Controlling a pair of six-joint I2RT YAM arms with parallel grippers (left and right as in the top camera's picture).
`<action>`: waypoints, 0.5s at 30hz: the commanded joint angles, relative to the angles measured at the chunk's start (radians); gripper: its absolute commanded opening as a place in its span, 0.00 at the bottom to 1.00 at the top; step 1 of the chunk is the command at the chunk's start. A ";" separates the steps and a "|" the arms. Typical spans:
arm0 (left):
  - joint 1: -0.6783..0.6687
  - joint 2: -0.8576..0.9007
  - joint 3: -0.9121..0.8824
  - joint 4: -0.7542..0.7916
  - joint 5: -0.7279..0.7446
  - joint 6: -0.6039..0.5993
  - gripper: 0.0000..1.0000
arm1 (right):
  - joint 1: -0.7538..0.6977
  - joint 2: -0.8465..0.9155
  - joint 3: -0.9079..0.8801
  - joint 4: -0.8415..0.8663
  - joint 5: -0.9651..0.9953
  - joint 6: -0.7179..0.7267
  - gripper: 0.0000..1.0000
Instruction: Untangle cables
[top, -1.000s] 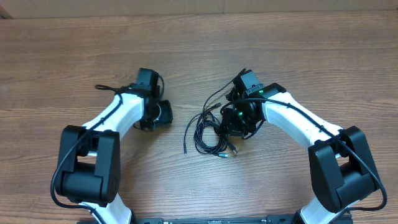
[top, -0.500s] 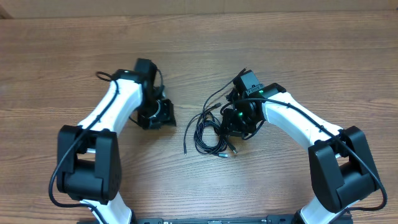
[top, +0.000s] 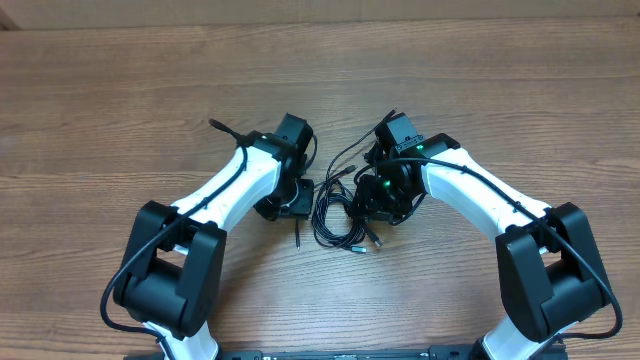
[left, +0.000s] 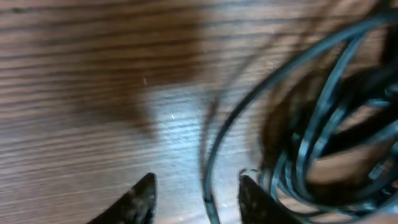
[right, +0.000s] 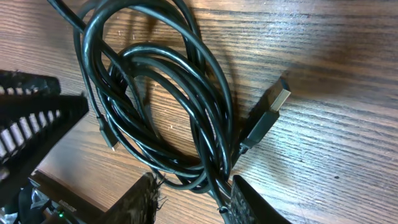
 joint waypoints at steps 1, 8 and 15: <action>-0.003 0.009 -0.018 0.006 -0.115 -0.054 0.38 | 0.005 -0.004 0.019 0.001 0.000 -0.007 0.41; -0.006 0.009 -0.033 0.022 -0.037 -0.045 0.38 | 0.005 -0.004 0.019 0.002 0.001 -0.007 0.45; -0.006 0.009 -0.056 0.068 0.003 -0.023 0.38 | 0.005 -0.004 0.019 0.012 0.084 -0.007 0.61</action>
